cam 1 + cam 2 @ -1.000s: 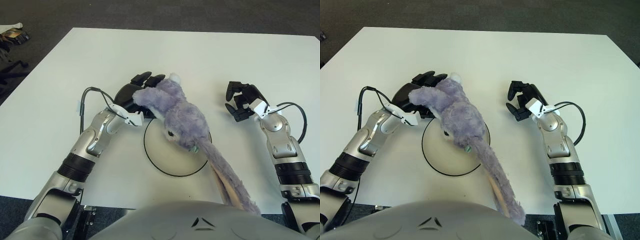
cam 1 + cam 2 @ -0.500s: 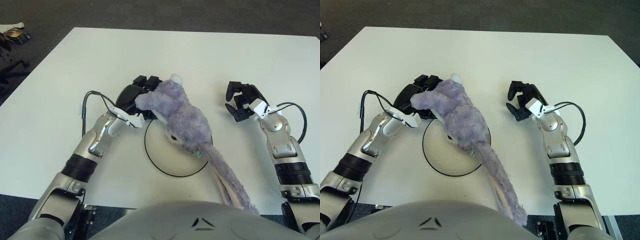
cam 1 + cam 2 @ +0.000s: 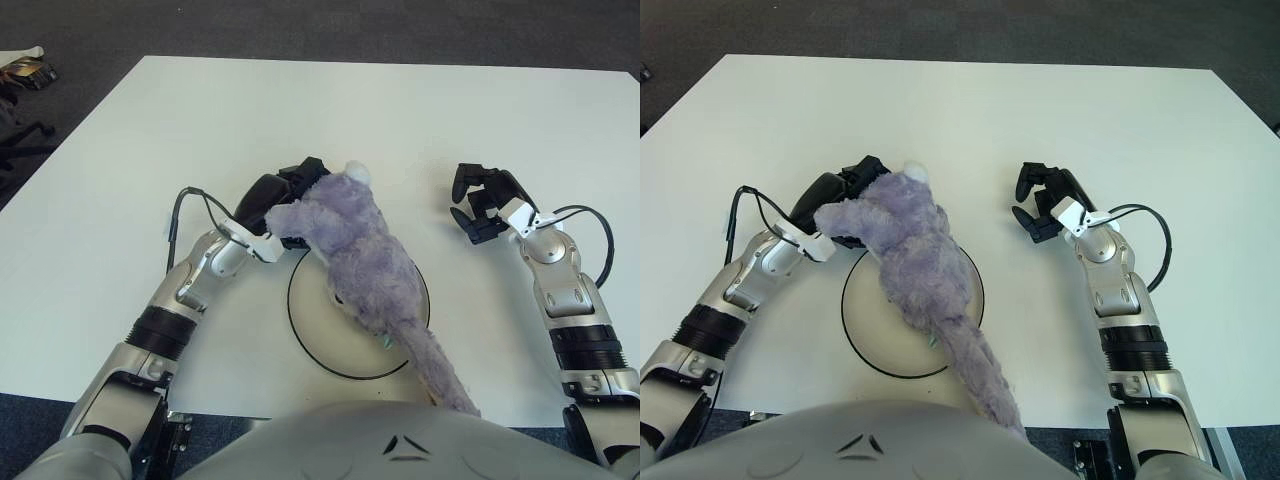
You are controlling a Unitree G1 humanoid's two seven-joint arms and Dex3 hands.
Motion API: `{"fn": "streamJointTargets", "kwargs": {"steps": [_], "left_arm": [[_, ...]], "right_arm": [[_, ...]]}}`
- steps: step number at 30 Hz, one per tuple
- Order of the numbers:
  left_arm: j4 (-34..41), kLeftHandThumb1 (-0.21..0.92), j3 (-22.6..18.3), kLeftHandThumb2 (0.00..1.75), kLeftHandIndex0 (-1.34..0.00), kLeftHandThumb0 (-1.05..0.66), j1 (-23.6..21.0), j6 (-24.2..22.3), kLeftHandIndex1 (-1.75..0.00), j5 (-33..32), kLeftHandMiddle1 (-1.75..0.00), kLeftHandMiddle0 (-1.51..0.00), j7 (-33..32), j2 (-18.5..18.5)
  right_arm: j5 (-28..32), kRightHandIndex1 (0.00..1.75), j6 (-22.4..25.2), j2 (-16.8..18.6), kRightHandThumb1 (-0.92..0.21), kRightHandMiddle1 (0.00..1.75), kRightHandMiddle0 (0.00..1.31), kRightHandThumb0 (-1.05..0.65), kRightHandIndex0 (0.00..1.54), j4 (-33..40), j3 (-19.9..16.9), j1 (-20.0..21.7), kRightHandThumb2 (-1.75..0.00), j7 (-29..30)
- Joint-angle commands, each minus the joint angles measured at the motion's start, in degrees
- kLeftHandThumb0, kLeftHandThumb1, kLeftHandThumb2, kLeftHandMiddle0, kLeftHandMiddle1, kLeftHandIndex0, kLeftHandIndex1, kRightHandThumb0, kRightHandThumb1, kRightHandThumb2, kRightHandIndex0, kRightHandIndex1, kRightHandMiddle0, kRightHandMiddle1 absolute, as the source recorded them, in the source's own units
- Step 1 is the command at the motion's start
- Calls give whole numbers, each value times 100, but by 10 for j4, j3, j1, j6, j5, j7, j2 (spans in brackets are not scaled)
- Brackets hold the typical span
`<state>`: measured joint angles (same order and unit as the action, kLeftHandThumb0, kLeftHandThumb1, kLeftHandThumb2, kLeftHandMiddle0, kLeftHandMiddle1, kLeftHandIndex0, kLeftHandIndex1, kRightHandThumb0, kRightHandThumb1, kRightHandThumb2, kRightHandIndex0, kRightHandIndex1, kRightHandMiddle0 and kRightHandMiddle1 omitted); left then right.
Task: Put the doll into the plate.
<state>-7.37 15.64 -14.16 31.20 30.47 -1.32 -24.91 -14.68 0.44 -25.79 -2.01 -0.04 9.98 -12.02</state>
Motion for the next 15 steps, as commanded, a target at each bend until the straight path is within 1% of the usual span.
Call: {"fn": "streamJointTargets", "kwargs": {"steps": [1, 5, 8, 12, 15], "left_arm": [[27, 33, -13, 129, -60, -47, 1, -37, -175, -19, -175, -105, 42, -8], [70, 32, -26, 130, -60, -47, 4, -102, -175, -51, -175, -110, 104, -13], [99, 37, -40, 120, -60, -46, -7, -156, -169, -74, -175, -112, 150, -19], [114, 37, -46, 117, -61, -46, -14, -192, -165, -81, -175, -113, 178, -18], [120, 36, -50, 117, -64, -46, -19, -208, -163, -85, -175, -112, 191, -18]], "right_arm": [[5, 175, -6, -4, -17, 175, 73, -53, 124, -1, -2, -4, -149, -4], [5, 175, -8, -4, -17, 175, 73, -53, 123, -4, -2, -3, -148, -5], [7, 175, -9, -4, -18, 175, 72, -53, 122, -7, -2, -3, -147, -6], [5, 175, -10, -5, -19, 175, 71, -52, 122, -7, 0, -3, -146, -6], [2, 175, -12, -6, -19, 175, 71, -52, 122, -8, 1, -4, -146, -6]]}}
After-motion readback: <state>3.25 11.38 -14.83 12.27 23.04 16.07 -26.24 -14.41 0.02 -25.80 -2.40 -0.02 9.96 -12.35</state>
